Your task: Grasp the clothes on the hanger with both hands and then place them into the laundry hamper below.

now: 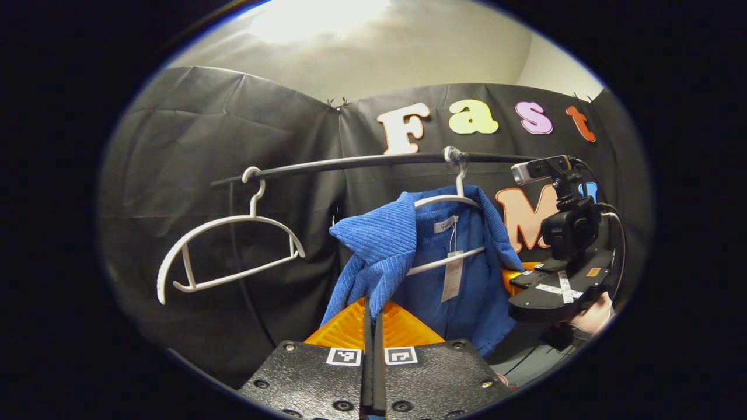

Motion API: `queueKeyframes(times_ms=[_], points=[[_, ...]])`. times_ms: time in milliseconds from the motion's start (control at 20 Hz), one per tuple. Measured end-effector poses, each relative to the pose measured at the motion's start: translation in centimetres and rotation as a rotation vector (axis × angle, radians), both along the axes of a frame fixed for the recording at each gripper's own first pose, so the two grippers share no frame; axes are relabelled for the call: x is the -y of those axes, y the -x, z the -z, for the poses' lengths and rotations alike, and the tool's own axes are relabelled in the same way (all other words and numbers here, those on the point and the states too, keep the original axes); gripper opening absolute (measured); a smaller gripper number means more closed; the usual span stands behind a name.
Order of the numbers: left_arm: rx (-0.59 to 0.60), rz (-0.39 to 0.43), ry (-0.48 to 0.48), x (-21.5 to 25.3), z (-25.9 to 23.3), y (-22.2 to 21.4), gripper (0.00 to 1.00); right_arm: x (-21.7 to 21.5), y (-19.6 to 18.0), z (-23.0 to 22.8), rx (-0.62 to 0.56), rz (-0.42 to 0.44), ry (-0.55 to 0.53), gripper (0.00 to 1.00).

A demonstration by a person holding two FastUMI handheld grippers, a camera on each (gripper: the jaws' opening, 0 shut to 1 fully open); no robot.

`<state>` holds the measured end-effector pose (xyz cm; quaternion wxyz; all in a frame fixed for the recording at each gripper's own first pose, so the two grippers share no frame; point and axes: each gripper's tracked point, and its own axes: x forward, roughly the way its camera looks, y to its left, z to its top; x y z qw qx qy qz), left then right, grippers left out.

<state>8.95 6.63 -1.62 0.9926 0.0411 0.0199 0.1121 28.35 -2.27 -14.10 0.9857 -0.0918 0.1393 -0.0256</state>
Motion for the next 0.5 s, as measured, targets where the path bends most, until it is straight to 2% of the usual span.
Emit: queueKeyframes(times_ms=[50, 200, 350, 500], points=[[0.013, 0.012, 0.01, 0.2, -0.5, 0.3, 0.0, 0.3, 0.0, -0.3, 0.009, 0.005, 0.007, 0.06], [0.05, 0.064, 0.047, 0.7, -2.2, 1.1, 0.0, 1.6, 0.1, -1.1, 0.022, 0.024, 0.004, 0.06], [0.082, 0.13, 0.131, 1.5, -3.8, 1.9, 0.01, 2.6, 0.1, -1.5, 0.037, 0.042, -0.002, 0.06], [0.127, 0.136, 0.158, 0.6, -6.2, 2.6, 0.0, 3.4, -0.2, -2.0, 0.051, 0.053, -0.003, 0.06]])
